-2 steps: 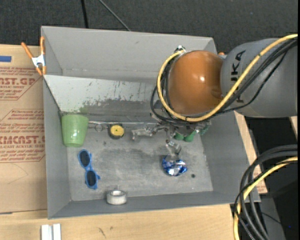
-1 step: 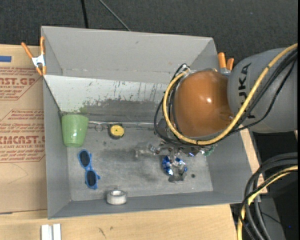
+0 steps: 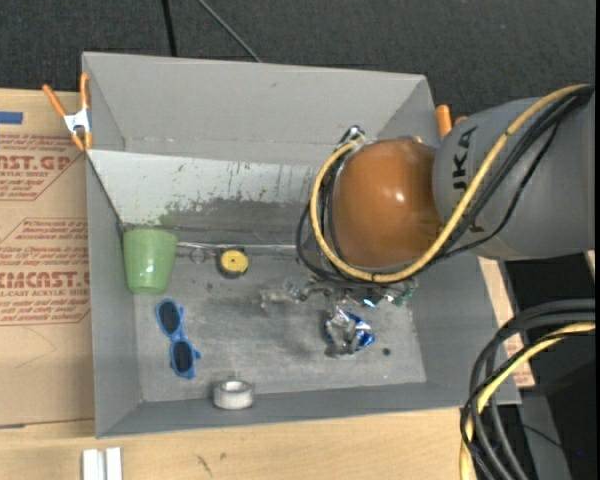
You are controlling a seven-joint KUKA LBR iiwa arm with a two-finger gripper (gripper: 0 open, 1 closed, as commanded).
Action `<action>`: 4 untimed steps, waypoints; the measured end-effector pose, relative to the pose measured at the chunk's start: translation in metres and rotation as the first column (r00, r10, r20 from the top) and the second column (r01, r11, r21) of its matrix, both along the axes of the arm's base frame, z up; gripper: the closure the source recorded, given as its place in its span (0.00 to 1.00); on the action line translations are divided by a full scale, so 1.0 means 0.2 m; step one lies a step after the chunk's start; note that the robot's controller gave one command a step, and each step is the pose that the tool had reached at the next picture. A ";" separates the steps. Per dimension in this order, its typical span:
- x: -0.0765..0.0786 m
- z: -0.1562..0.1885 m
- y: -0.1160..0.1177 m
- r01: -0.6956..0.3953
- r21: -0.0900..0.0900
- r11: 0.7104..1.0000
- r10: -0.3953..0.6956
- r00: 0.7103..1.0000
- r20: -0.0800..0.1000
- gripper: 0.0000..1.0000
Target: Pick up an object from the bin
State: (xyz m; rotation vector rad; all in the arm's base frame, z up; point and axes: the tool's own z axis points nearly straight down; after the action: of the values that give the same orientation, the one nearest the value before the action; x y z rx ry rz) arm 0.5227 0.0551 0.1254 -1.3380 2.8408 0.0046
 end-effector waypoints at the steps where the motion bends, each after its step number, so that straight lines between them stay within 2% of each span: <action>1: 0.00 0.01 0.00 0.000 0.000 1.000 0.000 1.000 0.001 1.00; 2: 0.00 0.01 0.00 0.000 0.000 1.000 0.000 1.000 0.001 0.00; 3: -0.06 0.08 -0.03 0.122 -0.001 0.993 -0.122 0.993 0.000 0.00; 4: -0.08 -0.01 0.33 0.103 0.001 0.995 -0.103 0.995 -0.002 0.00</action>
Offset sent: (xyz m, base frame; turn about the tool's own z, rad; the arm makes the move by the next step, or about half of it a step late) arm 0.0000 0.0000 0.0000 0.0000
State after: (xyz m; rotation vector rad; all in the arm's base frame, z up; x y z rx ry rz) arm 0.5060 0.1208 0.1240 -1.1900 2.9066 0.0072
